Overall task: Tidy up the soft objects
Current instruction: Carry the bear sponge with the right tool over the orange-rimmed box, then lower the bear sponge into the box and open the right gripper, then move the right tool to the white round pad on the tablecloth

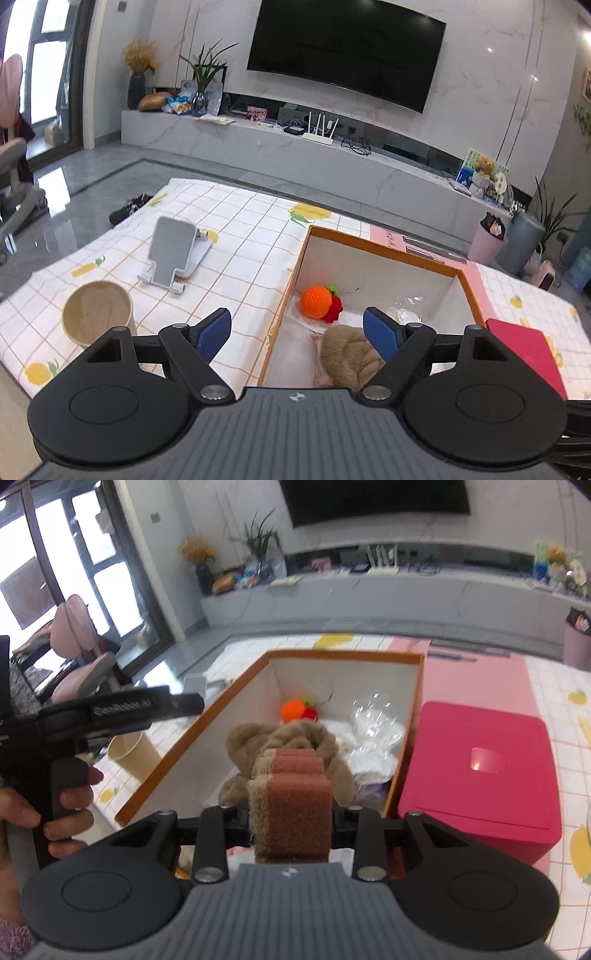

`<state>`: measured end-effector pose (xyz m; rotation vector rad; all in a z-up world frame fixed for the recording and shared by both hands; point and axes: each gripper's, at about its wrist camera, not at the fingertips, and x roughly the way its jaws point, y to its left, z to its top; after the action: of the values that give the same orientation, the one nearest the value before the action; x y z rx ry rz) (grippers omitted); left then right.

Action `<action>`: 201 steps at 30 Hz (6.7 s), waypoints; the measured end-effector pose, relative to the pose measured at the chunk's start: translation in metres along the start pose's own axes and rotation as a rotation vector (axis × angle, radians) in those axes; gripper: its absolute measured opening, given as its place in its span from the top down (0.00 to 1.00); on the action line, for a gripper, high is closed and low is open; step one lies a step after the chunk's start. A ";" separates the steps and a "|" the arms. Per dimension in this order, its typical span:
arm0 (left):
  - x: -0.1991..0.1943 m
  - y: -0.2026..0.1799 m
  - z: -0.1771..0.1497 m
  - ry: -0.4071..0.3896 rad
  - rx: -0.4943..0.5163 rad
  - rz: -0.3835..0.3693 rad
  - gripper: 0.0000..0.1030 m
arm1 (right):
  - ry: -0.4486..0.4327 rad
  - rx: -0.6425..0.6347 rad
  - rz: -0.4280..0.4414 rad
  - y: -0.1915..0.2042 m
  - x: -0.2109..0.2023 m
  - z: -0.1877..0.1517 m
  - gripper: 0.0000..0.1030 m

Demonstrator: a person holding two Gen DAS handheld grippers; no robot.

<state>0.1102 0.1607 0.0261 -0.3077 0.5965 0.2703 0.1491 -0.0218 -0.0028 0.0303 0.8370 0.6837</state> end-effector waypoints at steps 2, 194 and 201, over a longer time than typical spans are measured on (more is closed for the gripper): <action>0.000 0.004 0.002 0.002 -0.015 -0.006 0.08 | 0.044 0.011 0.041 -0.002 0.002 0.004 0.68; 0.002 -0.307 -0.146 0.248 0.418 -0.333 0.08 | -0.040 0.721 -0.471 -0.363 -0.070 -0.098 0.59; -0.005 -0.299 -0.158 0.255 0.417 -0.360 0.08 | 0.033 0.607 -0.484 -0.345 -0.091 -0.101 0.70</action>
<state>0.1268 -0.1716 -0.0335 -0.0412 0.8176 -0.2442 0.2249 -0.3692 -0.1083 0.3525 1.0119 -0.0390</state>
